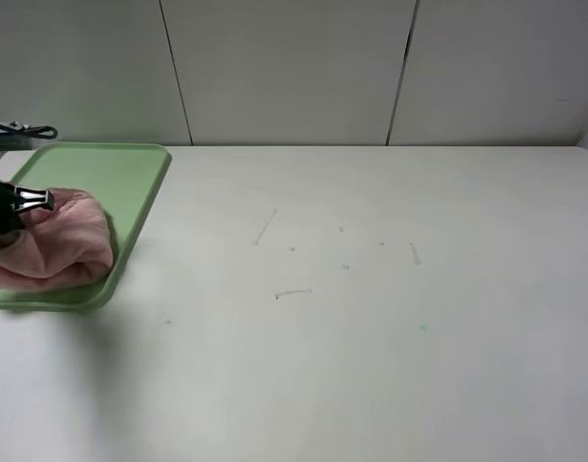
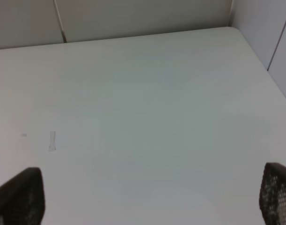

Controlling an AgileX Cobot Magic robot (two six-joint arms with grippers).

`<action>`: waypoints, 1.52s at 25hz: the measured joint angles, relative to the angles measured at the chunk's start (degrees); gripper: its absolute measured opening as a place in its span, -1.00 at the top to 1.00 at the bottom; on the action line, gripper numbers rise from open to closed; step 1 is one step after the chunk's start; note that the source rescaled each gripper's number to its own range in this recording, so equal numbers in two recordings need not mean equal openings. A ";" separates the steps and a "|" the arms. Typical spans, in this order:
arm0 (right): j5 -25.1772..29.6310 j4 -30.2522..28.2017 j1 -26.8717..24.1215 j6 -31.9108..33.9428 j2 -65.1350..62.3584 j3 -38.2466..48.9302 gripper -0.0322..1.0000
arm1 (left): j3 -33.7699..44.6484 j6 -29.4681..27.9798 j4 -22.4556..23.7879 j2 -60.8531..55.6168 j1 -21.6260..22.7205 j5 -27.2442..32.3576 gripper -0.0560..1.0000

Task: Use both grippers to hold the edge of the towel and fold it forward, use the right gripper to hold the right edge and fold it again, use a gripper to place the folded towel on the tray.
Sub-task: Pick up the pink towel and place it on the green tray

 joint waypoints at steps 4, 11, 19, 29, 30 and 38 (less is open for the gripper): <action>-0.04 0.00 0.00 0.00 0.00 0.00 -1.00 | 2.75 0.00 3.85 0.00 2.55 0.17 0.52; -0.04 0.00 0.00 0.00 0.00 0.00 -1.00 | 2.89 0.00 5.35 0.00 4.13 0.63 0.52; -0.04 0.00 0.00 0.00 0.00 0.00 -1.00 | 2.89 0.00 5.52 0.00 6.37 -1.02 0.52; -0.04 0.00 0.00 0.00 0.00 0.00 -1.00 | 2.89 0.14 7.97 0.00 7.21 -4.60 -0.78; -0.04 0.00 0.00 0.00 0.00 0.00 -1.00 | 2.89 0.14 8.10 0.00 7.21 -4.95 -0.85; -0.04 0.00 0.00 0.00 0.00 0.00 -1.00 | 2.89 0.14 8.16 -0.30 7.21 -5.44 -0.99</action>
